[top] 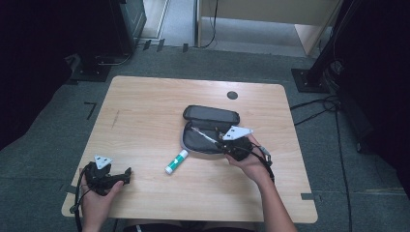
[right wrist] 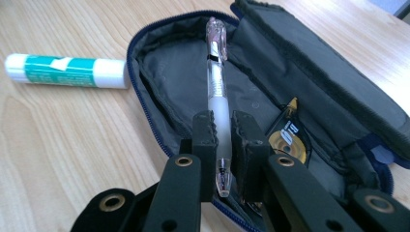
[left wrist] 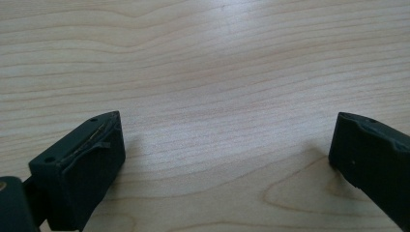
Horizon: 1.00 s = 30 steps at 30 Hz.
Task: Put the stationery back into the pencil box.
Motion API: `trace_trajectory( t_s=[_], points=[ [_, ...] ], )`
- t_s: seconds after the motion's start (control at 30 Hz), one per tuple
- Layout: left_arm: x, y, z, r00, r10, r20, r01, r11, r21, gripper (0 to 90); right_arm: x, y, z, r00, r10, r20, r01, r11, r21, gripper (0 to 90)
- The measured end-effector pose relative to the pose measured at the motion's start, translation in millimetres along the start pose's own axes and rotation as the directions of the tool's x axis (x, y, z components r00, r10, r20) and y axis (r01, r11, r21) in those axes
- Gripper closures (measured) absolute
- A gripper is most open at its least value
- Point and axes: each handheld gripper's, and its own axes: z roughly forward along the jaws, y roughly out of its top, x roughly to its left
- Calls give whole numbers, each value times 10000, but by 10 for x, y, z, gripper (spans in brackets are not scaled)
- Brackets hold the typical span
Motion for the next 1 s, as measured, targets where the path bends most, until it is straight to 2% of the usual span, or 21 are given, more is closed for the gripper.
trace_trajectory(
  t_s=[0.3,0.73,1.0],
  points=[
    [0,0,0,10000,-1,2,1,10000,2,0,0,1,151,9999,132,-33,-131,9989,443,812],
    [0,0,0,10000,1,2,-1,10000,1,0,26,22,295,9993,230,-292,-214,9982,552,810],
    [0,0,0,10000,-1,3,1,10000,0,0,4,25,274,9984,503,-263,-490,9976,492,735]
  ],
)
